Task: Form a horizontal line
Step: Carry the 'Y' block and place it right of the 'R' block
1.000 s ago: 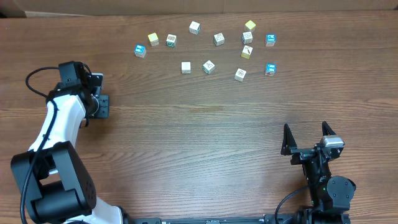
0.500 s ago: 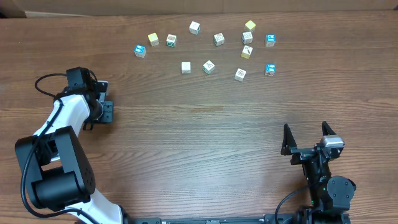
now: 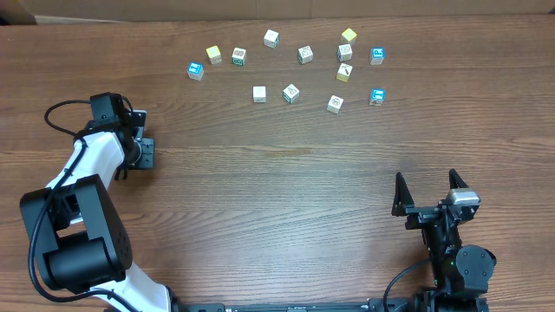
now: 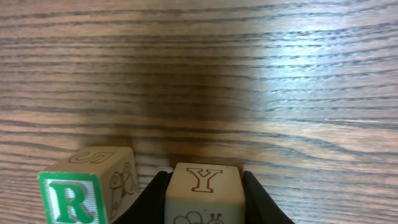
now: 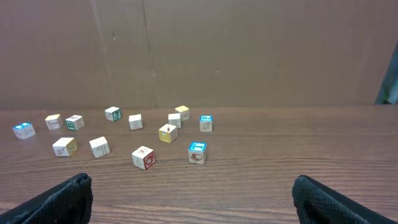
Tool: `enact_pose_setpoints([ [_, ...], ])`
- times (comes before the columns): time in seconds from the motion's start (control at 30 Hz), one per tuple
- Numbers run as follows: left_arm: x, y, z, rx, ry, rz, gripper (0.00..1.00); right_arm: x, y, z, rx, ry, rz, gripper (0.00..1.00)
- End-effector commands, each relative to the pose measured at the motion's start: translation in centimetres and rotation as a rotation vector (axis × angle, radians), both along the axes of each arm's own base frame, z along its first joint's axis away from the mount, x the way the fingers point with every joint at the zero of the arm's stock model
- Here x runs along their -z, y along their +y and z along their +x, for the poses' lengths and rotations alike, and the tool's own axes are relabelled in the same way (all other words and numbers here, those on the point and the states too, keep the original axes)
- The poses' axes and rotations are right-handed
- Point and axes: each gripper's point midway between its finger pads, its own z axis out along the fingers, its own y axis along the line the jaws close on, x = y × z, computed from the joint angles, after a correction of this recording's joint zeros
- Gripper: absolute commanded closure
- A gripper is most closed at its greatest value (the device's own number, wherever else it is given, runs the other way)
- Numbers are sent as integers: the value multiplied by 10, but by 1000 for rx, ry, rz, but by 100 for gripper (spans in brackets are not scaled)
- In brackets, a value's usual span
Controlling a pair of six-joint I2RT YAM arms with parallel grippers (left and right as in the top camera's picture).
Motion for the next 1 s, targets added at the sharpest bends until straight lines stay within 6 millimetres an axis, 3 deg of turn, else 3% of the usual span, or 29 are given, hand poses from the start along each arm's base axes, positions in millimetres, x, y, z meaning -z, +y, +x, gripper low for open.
enact_pose_setpoints([
  [0.0, 8, 5, -5, -28, 23, 3, 94, 3, -1, 0, 2, 0, -5, 0],
  [0.47, 8, 11, -6, -44, 18, 0, 93, 3, -1, 0, 2, 0, -5, 0],
  [0.97, 5, 14, 5, -67, -36, 5, 89, 3, -1, 0, 2, 0, -5, 0],
])
